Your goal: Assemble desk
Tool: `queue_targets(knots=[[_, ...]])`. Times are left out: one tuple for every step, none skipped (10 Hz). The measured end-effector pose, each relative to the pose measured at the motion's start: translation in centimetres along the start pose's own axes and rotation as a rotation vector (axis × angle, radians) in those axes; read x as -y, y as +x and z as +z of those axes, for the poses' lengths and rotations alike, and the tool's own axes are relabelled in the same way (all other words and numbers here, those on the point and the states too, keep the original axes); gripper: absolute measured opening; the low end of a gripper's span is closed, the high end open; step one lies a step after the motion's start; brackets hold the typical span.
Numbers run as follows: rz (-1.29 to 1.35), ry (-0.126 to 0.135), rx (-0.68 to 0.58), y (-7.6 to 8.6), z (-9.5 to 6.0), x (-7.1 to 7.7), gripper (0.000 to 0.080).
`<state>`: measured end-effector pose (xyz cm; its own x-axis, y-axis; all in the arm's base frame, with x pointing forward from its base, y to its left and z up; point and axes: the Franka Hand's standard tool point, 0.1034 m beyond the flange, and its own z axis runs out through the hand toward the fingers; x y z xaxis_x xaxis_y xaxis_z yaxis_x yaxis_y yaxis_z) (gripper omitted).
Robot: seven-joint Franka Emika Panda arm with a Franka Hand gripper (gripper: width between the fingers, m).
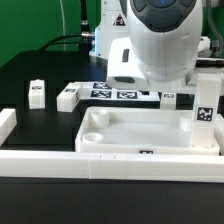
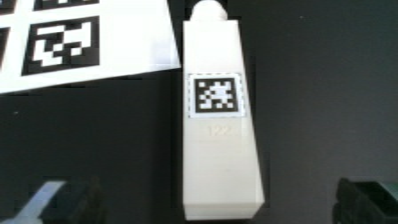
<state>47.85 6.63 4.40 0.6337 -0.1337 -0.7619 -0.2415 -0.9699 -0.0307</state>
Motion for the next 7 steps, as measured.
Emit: queue_targets(knots=[[-0.001,-0.001,0.002,0.0,0.1,0.1,0.0648],[0.002,-0.007,0.082,-0.8,0.6,-0.2,0.0648],[0.005,-0.009,0.13,-0.4,0.8,-0.5,0.0648],[0.01,-0.01,0.2,-0.5,1.1,-1.0,0.0649],[0.014,-0.008,0.227,-0.1,1.3,-1.4,0.0649],[0.016,-0.006,0.216,0.2,1.3,-1.5,0.0648],[0.016,-0.005,0.213,0.2,1.3,-1.5,0.0648]])
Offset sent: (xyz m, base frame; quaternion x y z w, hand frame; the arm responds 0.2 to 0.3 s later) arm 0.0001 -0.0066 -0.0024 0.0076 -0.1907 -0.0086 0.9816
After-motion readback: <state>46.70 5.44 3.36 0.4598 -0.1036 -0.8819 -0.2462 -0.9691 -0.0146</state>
